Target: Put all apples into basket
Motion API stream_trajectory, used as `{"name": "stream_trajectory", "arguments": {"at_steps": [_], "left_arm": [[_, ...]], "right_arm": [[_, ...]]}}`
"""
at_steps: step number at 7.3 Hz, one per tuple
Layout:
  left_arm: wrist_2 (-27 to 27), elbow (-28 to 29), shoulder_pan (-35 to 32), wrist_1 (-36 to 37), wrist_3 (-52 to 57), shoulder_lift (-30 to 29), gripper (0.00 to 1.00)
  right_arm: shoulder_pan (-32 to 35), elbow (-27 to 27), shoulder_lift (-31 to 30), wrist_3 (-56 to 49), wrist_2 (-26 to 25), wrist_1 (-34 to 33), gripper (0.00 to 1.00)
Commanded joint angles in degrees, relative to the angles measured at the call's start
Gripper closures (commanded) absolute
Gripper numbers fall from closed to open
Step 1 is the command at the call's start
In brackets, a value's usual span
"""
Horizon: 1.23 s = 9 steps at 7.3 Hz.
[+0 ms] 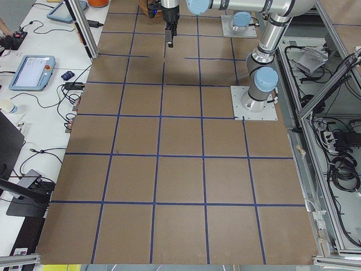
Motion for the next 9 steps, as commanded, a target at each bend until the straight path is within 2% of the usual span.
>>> {"name": "stream_trajectory", "arguments": {"at_steps": [1, 2, 9], "left_arm": [[0.1, -0.8, 0.0, 3.4, -0.3, 0.0, 0.00], [0.1, -0.9, 0.0, 2.7, -0.3, 0.3, 0.00], [-0.8, 0.3, 0.0, 1.1, -1.0, 0.0, 0.00]], "right_arm": [[7.8, 0.7, -6.6, 10.6, 0.4, 4.1, 0.00], [10.2, 1.6, -6.9, 10.4, 0.3, 5.6, 0.00], [9.0, 3.6, -10.0, 10.6, 0.1, 6.1, 0.00]]}}
